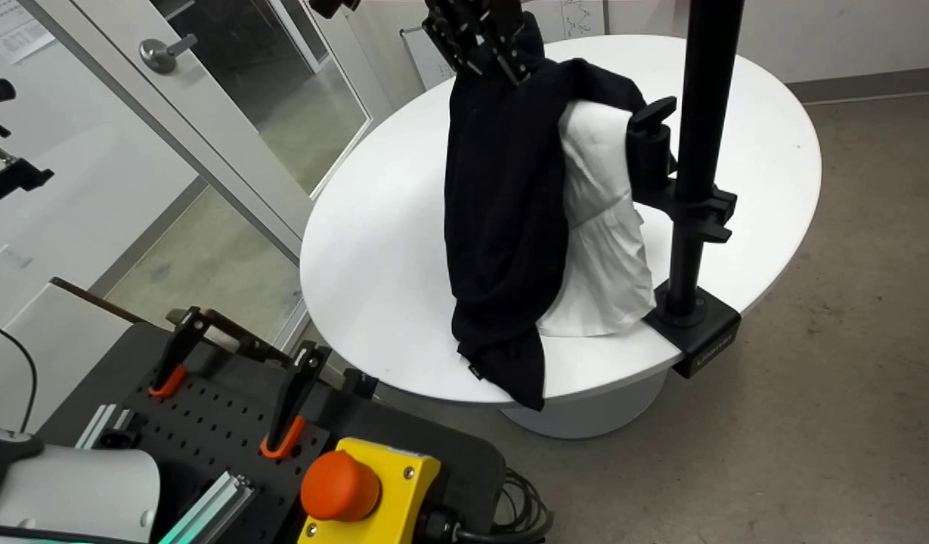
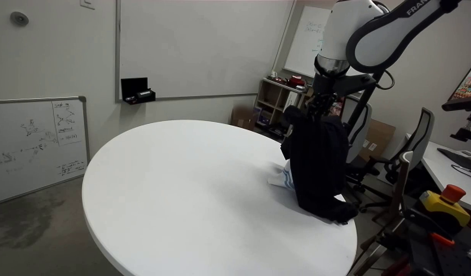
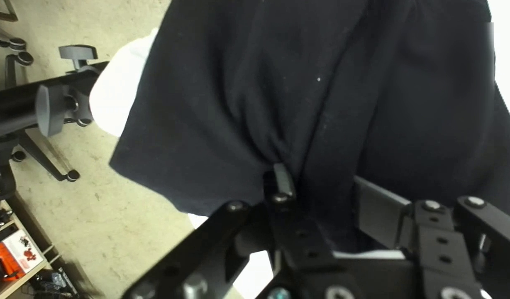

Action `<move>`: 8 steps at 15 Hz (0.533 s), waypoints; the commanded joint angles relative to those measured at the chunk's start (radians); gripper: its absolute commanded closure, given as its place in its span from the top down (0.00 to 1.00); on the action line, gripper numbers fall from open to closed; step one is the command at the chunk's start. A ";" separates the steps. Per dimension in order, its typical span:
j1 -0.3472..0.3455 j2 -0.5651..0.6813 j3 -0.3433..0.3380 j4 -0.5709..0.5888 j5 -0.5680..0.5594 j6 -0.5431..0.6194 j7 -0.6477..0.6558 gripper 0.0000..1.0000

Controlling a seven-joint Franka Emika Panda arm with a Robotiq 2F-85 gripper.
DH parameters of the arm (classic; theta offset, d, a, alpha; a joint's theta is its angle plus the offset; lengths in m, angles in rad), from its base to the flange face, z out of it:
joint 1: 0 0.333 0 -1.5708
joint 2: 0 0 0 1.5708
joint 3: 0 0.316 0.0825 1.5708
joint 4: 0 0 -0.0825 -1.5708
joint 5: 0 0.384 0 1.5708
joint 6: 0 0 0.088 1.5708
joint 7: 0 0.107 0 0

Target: Remove the black cloth from the metallic object and put it on the table

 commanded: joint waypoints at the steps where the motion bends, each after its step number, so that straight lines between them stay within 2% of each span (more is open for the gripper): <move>1: 0.019 0.027 -0.025 0.032 0.013 -0.013 0.011 0.00; 8: 0.004 -0.026 -0.015 0.012 0.079 -0.027 -0.026 0.02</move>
